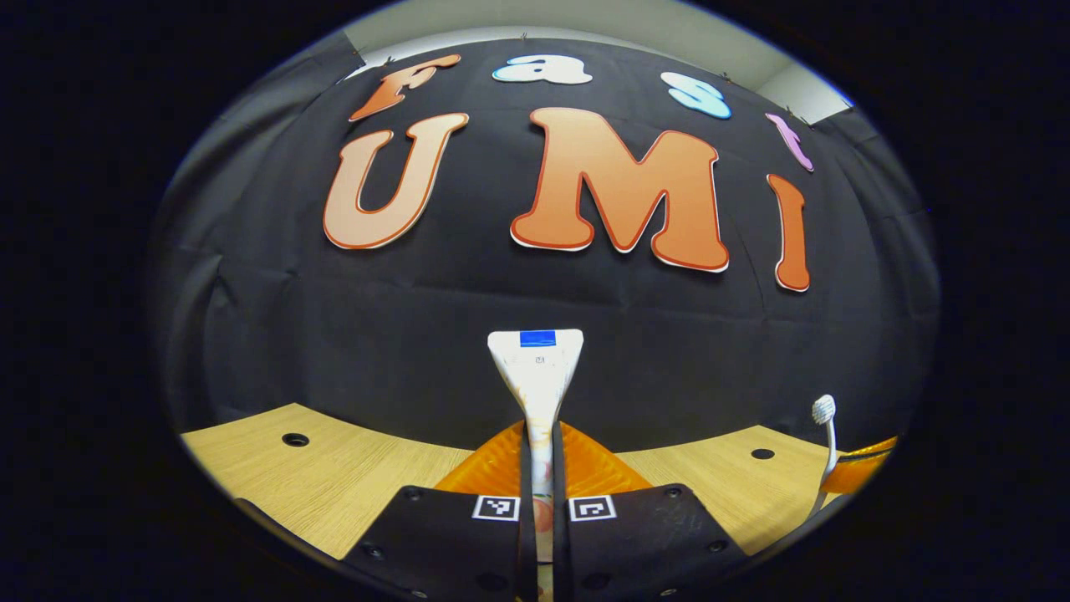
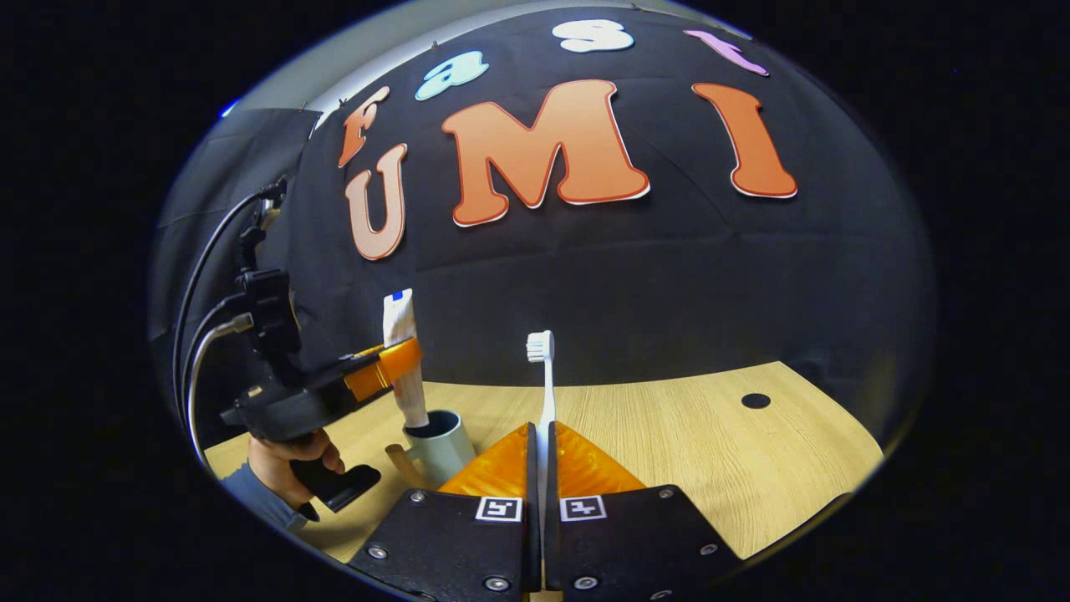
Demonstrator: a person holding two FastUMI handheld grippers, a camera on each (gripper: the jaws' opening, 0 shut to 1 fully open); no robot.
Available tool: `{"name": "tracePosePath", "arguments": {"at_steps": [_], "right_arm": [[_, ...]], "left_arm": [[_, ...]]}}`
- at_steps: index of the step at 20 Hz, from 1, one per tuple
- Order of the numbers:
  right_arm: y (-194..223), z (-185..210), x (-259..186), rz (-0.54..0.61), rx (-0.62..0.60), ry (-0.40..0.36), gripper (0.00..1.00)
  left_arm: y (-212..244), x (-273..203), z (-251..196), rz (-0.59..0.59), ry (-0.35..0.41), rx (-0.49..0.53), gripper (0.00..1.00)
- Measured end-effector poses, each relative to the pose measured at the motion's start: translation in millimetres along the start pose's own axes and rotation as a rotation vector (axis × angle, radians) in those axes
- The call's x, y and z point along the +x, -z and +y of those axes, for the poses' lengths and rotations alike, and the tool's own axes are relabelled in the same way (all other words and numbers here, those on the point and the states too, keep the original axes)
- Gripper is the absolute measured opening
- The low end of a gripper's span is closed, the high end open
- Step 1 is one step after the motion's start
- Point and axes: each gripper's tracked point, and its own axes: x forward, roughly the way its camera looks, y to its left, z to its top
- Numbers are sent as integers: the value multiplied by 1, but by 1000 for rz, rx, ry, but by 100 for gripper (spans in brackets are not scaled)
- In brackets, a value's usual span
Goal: Put the toothbrush and toothpaste on the desktop into the cup, then pick up the cup and place it on the coaster on the desktop.
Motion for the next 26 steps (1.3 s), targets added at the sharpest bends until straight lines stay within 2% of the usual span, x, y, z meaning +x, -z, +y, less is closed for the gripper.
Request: {"name": "tracePosePath", "arguments": {"at_steps": [9, 14, 16, 17, 18, 19, 20, 21, 23, 24, 25, 26], "right_arm": [[2, 2, 29, -53, 7, -1, 2], [-1, 13, 48, -101, 37, -17, 2], [0, 22, 53, -120, 53, -30, 2], [0, 27, 56, -125, 58, -37, 2], [1, 33, 60, -129, 64, -47, 2], [2, 38, 62, -133, 70, -56, 2], [3, 43, 64, -137, 70, -62, 2], [3, 45, 65, -140, 69, -61, 2], [5, 52, 68, -136, 67, -70, 2], [6, 53, 68, -130, 61, -68, 2], [8, 55, 67, -120, 54, -69, 2], [9, 60, 66, -107, 44, -76, 2]], "left_arm": [[44, 14, 9, 60, -28, -3, 7], [74, 10, 21, 130, -46, -24, 10], [80, 7, 18, 147, -23, -52, 14], [86, 3, 16, 169, -14, -57, 24], [93, -2, 16, 202, -10, -44, 25], [91, -7, 18, 196, -9, -29, 36], [87, -8, 17, 183, -1, -20, 34], [77, -14, 16, 163, 13, -16, 42], [63, -23, 22, 147, 14, -10, 63], [58, -29, 24, 144, 16, -12, 70], [54, -35, 24, 135, 18, -10, 84], [50, -42, 28, 132, 10, 3, 90]]}}
